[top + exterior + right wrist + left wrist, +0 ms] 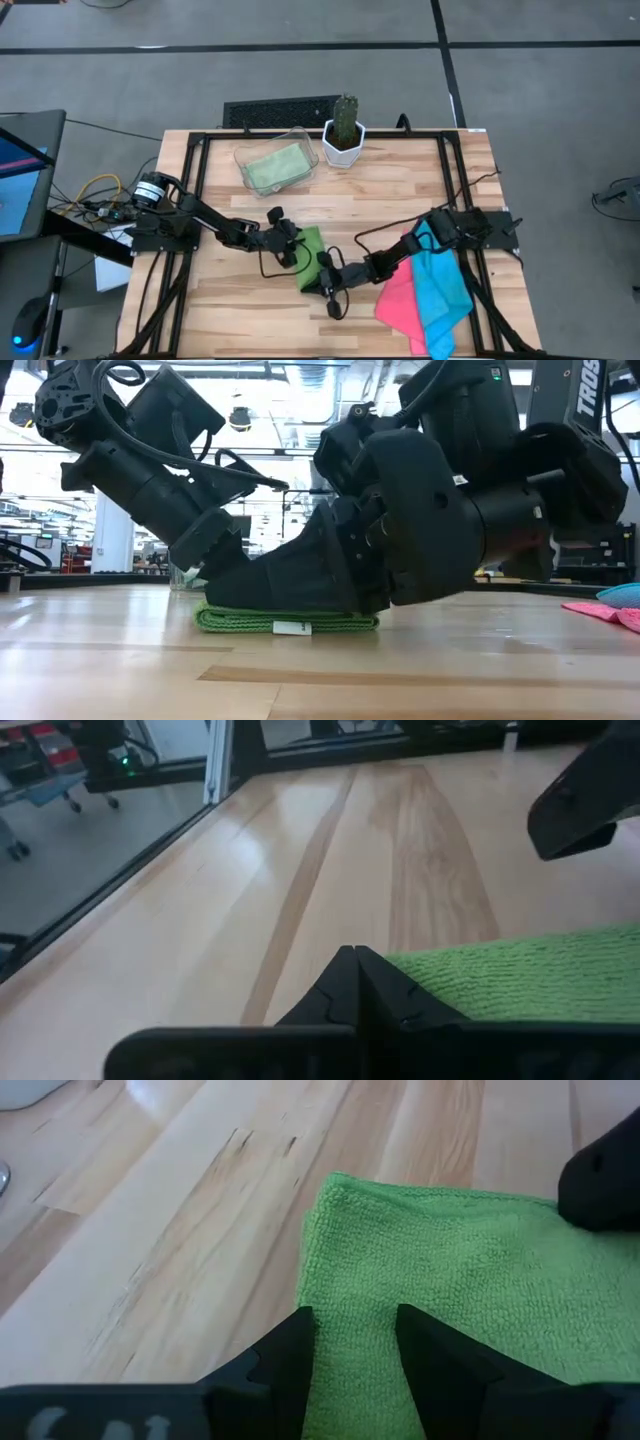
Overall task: Fold microfiber towels
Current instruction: Fold the green microfiber towel
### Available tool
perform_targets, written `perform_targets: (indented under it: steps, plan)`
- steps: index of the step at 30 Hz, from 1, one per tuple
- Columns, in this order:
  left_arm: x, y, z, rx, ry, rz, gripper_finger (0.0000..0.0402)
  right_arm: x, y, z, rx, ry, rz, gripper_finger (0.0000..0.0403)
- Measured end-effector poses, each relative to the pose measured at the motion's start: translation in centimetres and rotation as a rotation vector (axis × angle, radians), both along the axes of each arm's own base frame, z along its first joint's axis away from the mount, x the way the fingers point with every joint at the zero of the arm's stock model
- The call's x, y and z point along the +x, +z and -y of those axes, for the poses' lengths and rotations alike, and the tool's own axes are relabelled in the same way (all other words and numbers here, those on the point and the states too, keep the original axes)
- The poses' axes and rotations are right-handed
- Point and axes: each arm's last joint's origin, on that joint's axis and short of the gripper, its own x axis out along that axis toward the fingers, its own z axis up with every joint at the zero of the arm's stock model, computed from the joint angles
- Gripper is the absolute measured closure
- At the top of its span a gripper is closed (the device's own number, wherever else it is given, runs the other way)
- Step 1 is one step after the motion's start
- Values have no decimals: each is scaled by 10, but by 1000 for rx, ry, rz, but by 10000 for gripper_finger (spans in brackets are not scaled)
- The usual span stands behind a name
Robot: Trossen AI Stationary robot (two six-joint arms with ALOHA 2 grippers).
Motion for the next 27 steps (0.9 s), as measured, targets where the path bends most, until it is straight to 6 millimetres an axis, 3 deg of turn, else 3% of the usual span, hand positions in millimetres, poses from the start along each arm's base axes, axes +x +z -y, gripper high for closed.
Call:
perform_targets:
  steps: [3, 11, 13, 16, 19, 21, 27]
  plan:
    - [-1, 11, 0, -9, -10, 26, 261, 0, 3, -1, 6, -12, 6, 383]
    - [-15, 66, -4, 25, 25, 150, 261, 0, 4, -1, 26, -20, 12, 386]
    - [-16, 73, 0, -23, -3, 188, 263, 0, 15, -1, 44, -19, 33, 382]
    - [-18, 67, 14, -73, -45, 172, 277, -1, 37, -2, 9, 14, 45, 380]
    - [-17, 54, 31, -85, -45, 165, 296, -1, 83, 0, -88, 39, 128, 383]
    - [-16, 44, 43, -73, -40, 179, 310, -3, 101, 12, -165, 29, 125, 386]
    - [-10, 13, 70, -92, -32, 278, 341, -11, 107, 63, -273, -60, 88, 385]
